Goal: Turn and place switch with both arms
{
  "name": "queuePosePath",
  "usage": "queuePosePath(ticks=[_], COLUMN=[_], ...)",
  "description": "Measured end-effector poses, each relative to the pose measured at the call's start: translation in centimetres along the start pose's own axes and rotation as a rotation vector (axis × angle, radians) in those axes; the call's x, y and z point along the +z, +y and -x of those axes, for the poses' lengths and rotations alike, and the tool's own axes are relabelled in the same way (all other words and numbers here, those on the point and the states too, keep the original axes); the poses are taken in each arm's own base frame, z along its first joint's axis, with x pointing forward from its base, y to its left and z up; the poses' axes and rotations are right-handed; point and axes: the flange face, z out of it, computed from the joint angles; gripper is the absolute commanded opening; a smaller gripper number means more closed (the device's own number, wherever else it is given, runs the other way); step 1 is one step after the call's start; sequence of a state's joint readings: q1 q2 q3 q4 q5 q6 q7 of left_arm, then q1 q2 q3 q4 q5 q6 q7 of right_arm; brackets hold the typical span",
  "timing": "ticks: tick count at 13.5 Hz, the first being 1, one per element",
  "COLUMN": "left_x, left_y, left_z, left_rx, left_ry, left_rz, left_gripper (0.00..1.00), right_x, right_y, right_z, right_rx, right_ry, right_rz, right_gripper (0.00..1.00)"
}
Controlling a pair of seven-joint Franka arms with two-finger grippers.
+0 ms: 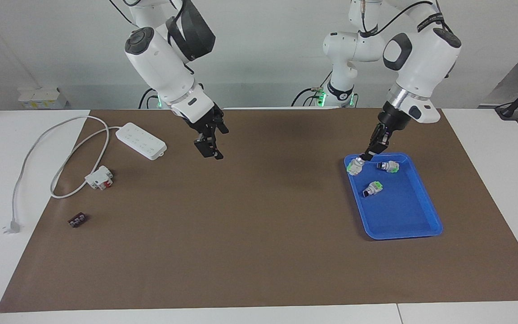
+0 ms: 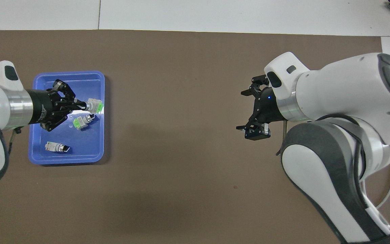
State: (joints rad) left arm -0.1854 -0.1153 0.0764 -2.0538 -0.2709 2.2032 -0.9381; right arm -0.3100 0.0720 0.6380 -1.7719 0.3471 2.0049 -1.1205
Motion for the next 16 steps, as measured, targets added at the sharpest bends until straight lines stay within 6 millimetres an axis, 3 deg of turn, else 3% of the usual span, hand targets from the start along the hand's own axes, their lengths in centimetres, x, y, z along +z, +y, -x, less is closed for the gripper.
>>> queuePosePath(ticks=[2, 4, 7, 10, 16], left_x=[-0.1, 0.5, 2.4, 4.2, 7.1], left_y=[-1.9, -3.6, -5.5, -6.8, -8.6], left_z=[-2.8, -4.2, -4.7, -5.2, -5.9], left_rx=[0.161, 0.310, 0.480, 0.609, 0.701], left_ry=[0.037, 0.065, 0.070, 0.062, 0.012], left_rz=[-0.034, -0.096, -0.192, -0.273, -0.314], left_gripper=[0.00, 0.00, 0.00, 0.00, 0.00], right_x=[-1.5, -2.7, -4.9, -7.4, -10.5], right_y=[0.7, 0.9, 1.2, 2.9, 5.0], right_z=[0.4, 0.3, 0.7, 2.9, 6.1], right_rx=[0.090, 0.170, 0.347, 0.552, 0.970], right_ry=[-0.010, -0.047, -0.053, -0.029, -0.042], right_rz=[0.034, 0.087, 0.151, 0.205, 0.364], right_gripper=[1.00, 1.00, 1.00, 1.00, 1.00])
